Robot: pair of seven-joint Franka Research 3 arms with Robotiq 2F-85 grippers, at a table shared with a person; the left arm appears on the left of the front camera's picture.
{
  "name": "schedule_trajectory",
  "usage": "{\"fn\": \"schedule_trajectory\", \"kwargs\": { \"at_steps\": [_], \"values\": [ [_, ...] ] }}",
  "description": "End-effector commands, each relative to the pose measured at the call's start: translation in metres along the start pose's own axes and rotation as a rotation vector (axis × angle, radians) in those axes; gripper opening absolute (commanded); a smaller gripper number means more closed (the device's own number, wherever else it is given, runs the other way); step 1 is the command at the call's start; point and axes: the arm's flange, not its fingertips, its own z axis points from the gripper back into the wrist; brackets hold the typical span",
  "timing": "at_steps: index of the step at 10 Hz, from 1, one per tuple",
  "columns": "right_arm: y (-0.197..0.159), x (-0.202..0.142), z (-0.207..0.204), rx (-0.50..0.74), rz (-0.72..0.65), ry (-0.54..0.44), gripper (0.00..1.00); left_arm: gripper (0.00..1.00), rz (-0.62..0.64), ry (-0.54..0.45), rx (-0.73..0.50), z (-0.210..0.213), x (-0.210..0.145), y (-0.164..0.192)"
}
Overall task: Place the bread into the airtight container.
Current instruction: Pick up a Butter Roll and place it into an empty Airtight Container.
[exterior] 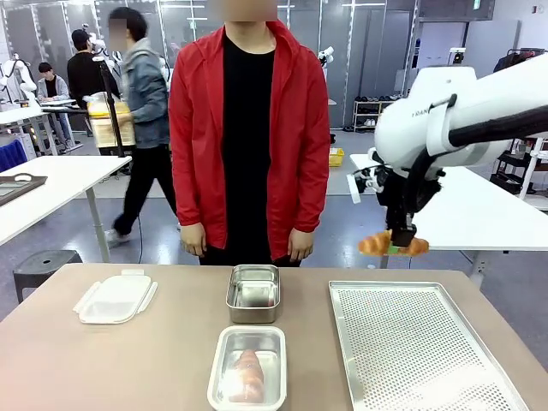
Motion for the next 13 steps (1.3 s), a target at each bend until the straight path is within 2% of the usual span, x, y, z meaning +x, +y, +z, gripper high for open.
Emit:
{"fn": "schedule_trajectory", "kwargs": {
  "at_steps": [1, 2, 4, 5, 6, 7, 9, 10, 13],
  "values": [
    [0.002, 0.049, 0.018, 0.049, -0.051, -0.026, 0.21, 1.00, -0.017, -0.001, -0.009, 0.001, 0.000, -0.001],
    [0.000, 0.090, 0.015, 0.068, -0.061, -0.011, 0.21, 1.00, -0.017, -0.001, -0.009, 0.001, 0.000, -0.001],
    [-0.003, 0.171, 0.002, 0.096, -0.128, -0.062, 0.21, 1.00, -0.017, -0.001, -0.009, 0.001, 0.000, -0.001],
    [-0.006, 0.208, -0.012, 0.080, -0.168, -0.043, 0.21, 1.00, -0.017, -0.001, -0.009, 0.001, 0.000, -0.001],
    [-0.008, 0.235, -0.025, 0.071, -0.203, -0.023, 0.21, 1.00, -0.017, -0.001, -0.009, 0.001, 0.000, -0.001],
    [-0.010, 0.258, -0.038, 0.053, -0.239, -0.043, 0.21, 1.00, -0.017, -0.001, -0.009, 0.001, 0.000, -0.001],
    [-0.008, 0.282, -0.062, 0.010, -0.278, 0.006, 0.21, 1.00, -0.017, -0.001, -0.009, 0.001, 0.000, -0.001],
    [-0.005, 0.286, -0.063, 0.045, -0.276, -0.019, 0.21, 1.00, -0.017, -0.001, -0.009, 0.001, 0.000, -0.001],
    [-0.004, 0.280, -0.070, 0.046, -0.251, -0.024, 0.21, 1.00, -0.017, -0.001, -0.009, 0.001, 0.000, -0.001]
  ]
}}
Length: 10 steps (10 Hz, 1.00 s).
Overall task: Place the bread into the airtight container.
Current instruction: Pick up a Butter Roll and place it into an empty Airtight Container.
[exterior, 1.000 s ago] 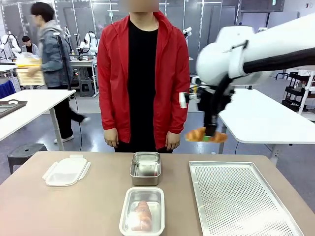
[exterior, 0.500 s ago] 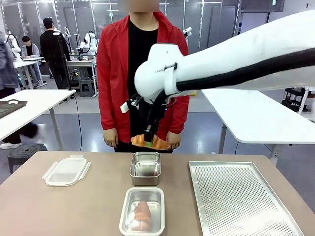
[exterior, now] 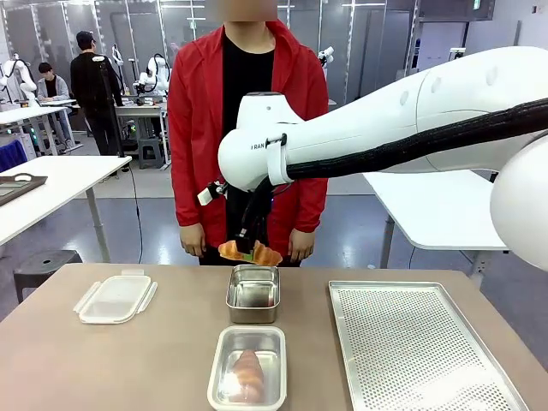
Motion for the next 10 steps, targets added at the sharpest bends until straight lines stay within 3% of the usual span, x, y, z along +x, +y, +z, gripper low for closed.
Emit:
{"fn": "schedule_trajectory", "kwargs": {
  "at_steps": [1, 3, 4, 5, 6, 8, 10],
  "values": [
    [0.001, -0.003, 0.001, -0.002, 0.002, 0.004, 0.21, 1.00, -0.016, -0.001, -0.009, 0.001, 0.000, -0.001],
    [-0.001, 0.000, 0.000, 0.000, -0.001, 0.000, 0.21, 1.00, -0.016, -0.001, -0.009, 0.001, 0.000, -0.001],
    [-0.007, -0.003, -0.003, -0.058, -0.237, -0.024, 0.21, 1.00, -0.016, -0.001, -0.009, 0.001, 0.000, -0.001],
    [-0.004, 0.005, -0.007, -0.032, -0.472, -0.095, 0.21, 1.00, -0.016, -0.001, -0.009, 0.001, 0.000, -0.001],
    [-0.002, 0.009, -0.009, -0.094, -0.714, -0.054, 0.21, 1.00, -0.016, -0.001, -0.009, 0.001, 0.000, -0.001],
    [-0.007, 0.013, -0.015, -0.102, -0.984, 0.005, 0.21, 1.00, -0.016, -0.001, -0.009, 0.001, 0.000, -0.001],
    [-0.017, 0.007, -0.022, -0.036, -1.127, 0.081, 0.21, 1.00, -0.016, -0.001, -0.009, 0.001, 0.000, -0.001]
  ]
}}
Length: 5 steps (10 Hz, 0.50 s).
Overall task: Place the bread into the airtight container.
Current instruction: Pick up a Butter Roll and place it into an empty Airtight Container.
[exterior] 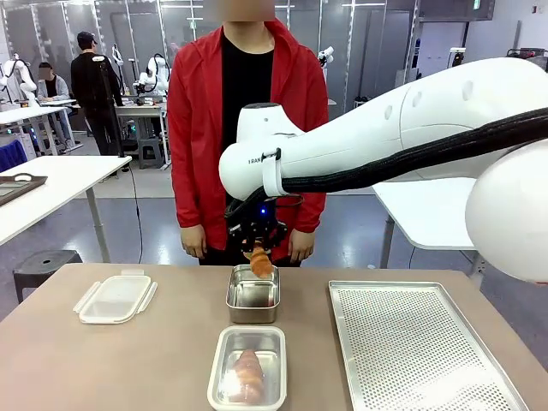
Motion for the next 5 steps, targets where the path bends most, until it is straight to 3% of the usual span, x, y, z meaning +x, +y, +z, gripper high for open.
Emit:
{"fn": "schedule_trajectory", "kwargs": {
  "at_steps": [1, 5],
  "values": [
    [0.007, 0.013, -0.008, -0.017, -0.152, 0.036, 0.21, 1.00, -0.016, -0.001, -0.009, 0.001, 0.000, -0.001],
    [0.023, 0.038, -0.063, -0.055, -0.136, 0.072, 0.21, 1.00, -0.016, -0.001, -0.009, 0.001, 0.000, -0.001]
  ]
}}
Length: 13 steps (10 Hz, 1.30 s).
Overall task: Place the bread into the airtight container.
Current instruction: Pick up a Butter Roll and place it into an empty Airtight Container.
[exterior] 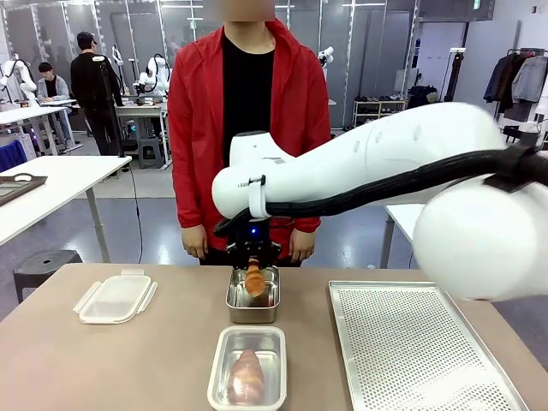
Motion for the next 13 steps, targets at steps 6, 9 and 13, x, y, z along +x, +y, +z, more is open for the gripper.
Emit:
{"fn": "schedule_trajectory", "kwargs": {
  "at_steps": [6, 9, 13],
  "values": [
    [0.026, 0.010, -0.030, -0.051, 0.012, 0.031, 1.00, 1.00, -0.017, -0.001, -0.009, 0.001, 0.000, -0.001],
    [0.014, 0.007, -0.032, -0.033, 0.007, 0.016, 1.00, 1.00, -0.017, -0.001, -0.009, 0.001, 0.000, -0.001],
    [0.015, 0.010, -0.035, -0.021, 0.008, 0.033, 1.00, 1.00, -0.017, -0.001, -0.009, 0.001, 0.000, -0.001]
  ]
}}
